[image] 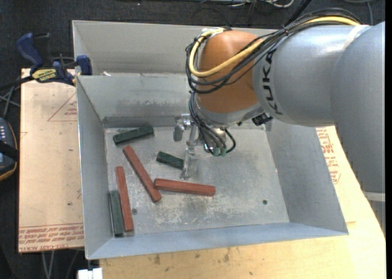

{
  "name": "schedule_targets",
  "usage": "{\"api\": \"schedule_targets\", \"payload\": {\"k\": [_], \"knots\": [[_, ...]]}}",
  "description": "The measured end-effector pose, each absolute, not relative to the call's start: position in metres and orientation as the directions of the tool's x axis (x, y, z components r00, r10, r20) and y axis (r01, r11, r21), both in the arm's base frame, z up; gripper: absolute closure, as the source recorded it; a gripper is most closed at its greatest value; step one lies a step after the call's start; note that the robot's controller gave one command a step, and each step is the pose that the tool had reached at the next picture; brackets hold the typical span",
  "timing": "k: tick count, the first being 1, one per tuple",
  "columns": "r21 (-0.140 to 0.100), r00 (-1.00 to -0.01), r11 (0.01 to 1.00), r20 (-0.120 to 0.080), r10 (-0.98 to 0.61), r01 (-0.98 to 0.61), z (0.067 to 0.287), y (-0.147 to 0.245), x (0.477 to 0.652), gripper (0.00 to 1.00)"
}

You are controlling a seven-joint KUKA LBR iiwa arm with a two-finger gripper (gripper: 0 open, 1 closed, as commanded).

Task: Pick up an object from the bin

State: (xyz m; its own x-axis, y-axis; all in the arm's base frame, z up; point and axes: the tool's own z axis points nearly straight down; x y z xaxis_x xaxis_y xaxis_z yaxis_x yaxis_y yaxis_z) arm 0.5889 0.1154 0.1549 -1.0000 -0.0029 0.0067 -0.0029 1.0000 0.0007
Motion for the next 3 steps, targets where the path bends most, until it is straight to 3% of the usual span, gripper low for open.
{"api": "schedule_targets", "payload": {"k": [1,2,3], "knots": [[0.001,-1.000,1.000,-0.001,-0.001,-0.001,0.159,0.115,0.591,0.00],[0.003,-0.997,0.997,-0.012,-0.082,-0.082,0.074,0.084,0.581,1.00],[0.003,-0.997,0.997,-0.012,-0.082,-0.082,0.074,0.084,0.581,1.00]]}}
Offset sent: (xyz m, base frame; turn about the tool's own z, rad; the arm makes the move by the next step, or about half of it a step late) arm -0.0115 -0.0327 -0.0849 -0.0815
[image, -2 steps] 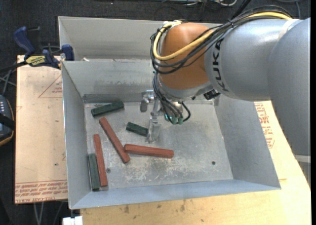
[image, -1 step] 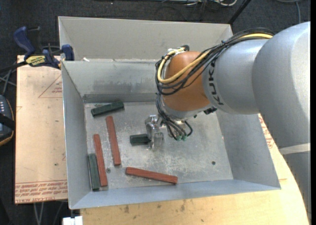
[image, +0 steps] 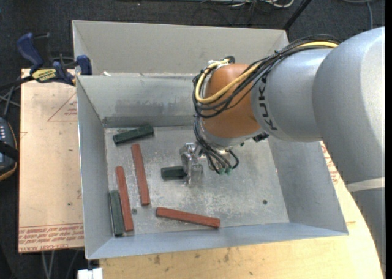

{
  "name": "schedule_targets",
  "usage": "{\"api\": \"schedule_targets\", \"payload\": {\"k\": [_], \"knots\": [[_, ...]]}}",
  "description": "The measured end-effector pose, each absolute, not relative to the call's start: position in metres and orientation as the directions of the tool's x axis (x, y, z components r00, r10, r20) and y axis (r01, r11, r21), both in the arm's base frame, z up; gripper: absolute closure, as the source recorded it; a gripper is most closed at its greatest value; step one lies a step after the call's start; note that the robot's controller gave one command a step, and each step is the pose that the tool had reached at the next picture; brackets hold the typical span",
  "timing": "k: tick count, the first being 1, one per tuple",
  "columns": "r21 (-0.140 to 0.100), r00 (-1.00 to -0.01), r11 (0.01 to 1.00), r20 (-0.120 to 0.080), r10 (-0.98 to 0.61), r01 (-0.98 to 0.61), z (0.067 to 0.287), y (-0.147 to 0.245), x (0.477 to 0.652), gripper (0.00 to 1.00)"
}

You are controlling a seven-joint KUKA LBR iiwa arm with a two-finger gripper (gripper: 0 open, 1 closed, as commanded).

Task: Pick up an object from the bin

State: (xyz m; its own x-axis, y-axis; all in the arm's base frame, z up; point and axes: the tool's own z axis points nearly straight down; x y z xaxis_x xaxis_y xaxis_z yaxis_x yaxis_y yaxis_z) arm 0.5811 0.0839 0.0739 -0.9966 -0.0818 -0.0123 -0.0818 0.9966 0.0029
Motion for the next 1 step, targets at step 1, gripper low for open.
{"api": "schedule_targets", "payload": {"k": [1], "knots": [[0.001,-0.991,0.991,-0.009,-0.132,-0.132,0.2615,0.1055,0.5821,1.00]]}}
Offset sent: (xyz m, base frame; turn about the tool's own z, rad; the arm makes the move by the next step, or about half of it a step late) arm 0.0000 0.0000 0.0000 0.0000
